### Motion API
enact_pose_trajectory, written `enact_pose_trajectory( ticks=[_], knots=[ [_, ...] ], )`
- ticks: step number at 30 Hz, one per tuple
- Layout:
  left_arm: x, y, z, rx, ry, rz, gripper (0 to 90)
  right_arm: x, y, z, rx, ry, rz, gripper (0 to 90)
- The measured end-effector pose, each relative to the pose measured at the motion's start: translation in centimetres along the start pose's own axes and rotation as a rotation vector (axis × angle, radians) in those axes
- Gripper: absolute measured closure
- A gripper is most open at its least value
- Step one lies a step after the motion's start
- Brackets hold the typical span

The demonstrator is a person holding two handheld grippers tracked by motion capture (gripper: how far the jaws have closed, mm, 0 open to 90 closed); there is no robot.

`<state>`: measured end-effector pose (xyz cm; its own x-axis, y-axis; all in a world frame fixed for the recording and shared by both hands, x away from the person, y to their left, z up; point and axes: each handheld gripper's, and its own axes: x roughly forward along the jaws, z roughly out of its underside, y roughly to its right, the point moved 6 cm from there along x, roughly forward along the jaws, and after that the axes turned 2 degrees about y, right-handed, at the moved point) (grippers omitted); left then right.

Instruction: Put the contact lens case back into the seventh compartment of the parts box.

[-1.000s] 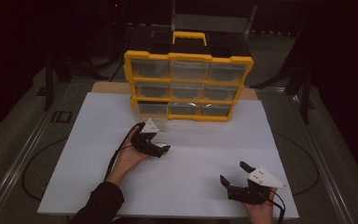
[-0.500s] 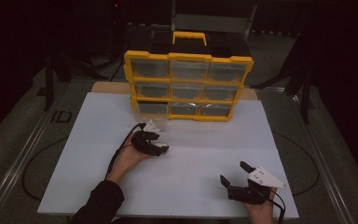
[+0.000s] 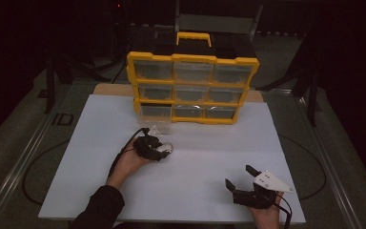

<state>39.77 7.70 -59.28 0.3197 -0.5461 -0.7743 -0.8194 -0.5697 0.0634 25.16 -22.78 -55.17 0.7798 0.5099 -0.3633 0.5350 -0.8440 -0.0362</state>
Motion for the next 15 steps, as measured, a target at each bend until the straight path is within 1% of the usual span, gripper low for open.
enact_pose_trajectory(
  ticks=[5,13,15],
  knots=[
    [0.2,-0.01,-0.1,0.006,-0.002,-0.011,49.1,0.08,-0.09,0.04,-0.002,-0.006,0.0,8.6],
    [0.49,-0.05,-0.17,0.018,0.019,-0.024,49.2,0.19,-0.19,0.06,-0.005,-0.009,-0.002,8.6],
    [0.48,-0.01,-0.17,0.021,0.016,-0.027,49.4,0.19,-0.17,0.06,-0.004,-0.009,-0.002,8.7]
  ],
)
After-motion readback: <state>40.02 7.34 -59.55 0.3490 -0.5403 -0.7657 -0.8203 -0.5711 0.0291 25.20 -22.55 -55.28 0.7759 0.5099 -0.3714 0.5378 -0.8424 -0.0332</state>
